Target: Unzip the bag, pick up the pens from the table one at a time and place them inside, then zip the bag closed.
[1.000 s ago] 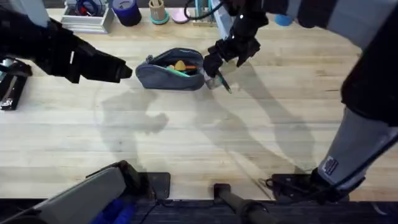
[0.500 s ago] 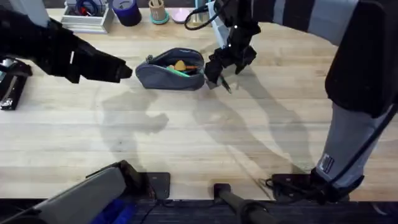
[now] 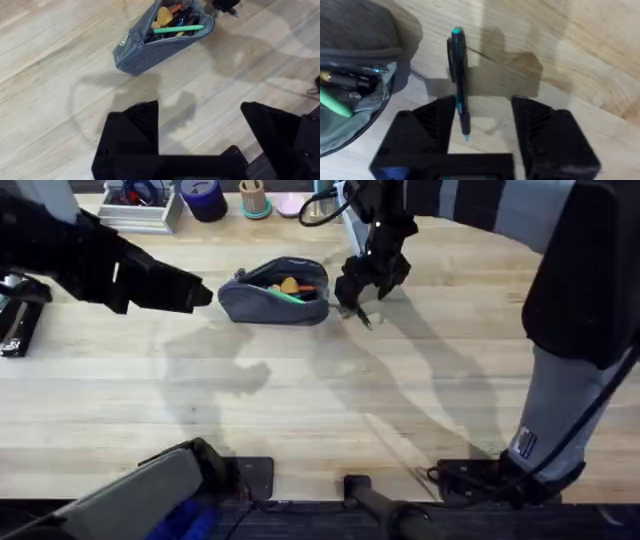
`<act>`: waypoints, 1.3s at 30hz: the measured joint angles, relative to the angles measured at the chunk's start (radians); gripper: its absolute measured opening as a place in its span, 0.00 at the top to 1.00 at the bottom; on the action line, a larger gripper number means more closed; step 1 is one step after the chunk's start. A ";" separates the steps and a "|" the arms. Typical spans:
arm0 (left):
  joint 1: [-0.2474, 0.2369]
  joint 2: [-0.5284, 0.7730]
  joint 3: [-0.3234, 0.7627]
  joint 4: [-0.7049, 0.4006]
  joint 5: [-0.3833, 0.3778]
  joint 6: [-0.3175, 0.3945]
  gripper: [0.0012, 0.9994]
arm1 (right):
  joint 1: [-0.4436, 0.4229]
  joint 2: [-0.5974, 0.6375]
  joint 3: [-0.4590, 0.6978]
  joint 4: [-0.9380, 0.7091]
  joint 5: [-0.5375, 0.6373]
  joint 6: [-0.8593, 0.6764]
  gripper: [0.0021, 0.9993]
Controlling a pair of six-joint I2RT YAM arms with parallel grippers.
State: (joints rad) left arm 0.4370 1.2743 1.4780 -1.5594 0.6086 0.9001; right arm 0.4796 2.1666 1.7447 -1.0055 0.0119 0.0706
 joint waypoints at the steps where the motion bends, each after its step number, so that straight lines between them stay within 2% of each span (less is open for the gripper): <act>1: 0.000 0.000 0.000 0.000 0.000 0.000 0.00 | 0.001 0.000 0.000 0.000 0.001 0.003 0.36; 5: 0.000 0.000 0.000 0.000 0.000 0.000 0.00 | 0.011 0.000 0.000 0.000 0.004 0.005 0.50; 8: 0.000 0.000 0.000 0.000 0.000 0.000 0.00 | 0.023 0.000 0.000 0.000 0.007 0.004 0.53; 11: 0.000 0.000 0.000 0.000 0.000 0.000 0.00 | 0.031 0.000 0.000 -0.003 0.008 0.004 0.62; 15: 0.000 0.000 0.000 0.000 0.000 0.000 0.00 | 0.034 0.000 0.000 -0.009 0.010 0.005 0.89; 17: 0.000 0.000 0.000 0.000 0.000 0.000 0.00 | 0.034 0.000 0.000 -0.010 0.011 0.005 0.96; 39: 0.000 0.000 0.000 0.000 0.000 0.000 0.00 | 0.034 0.000 0.008 -0.020 0.015 0.005 0.97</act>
State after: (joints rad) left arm 0.4370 1.2743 1.4780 -1.5593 0.6086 0.9001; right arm 0.5139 2.1666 1.7529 -1.0251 0.0269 0.0753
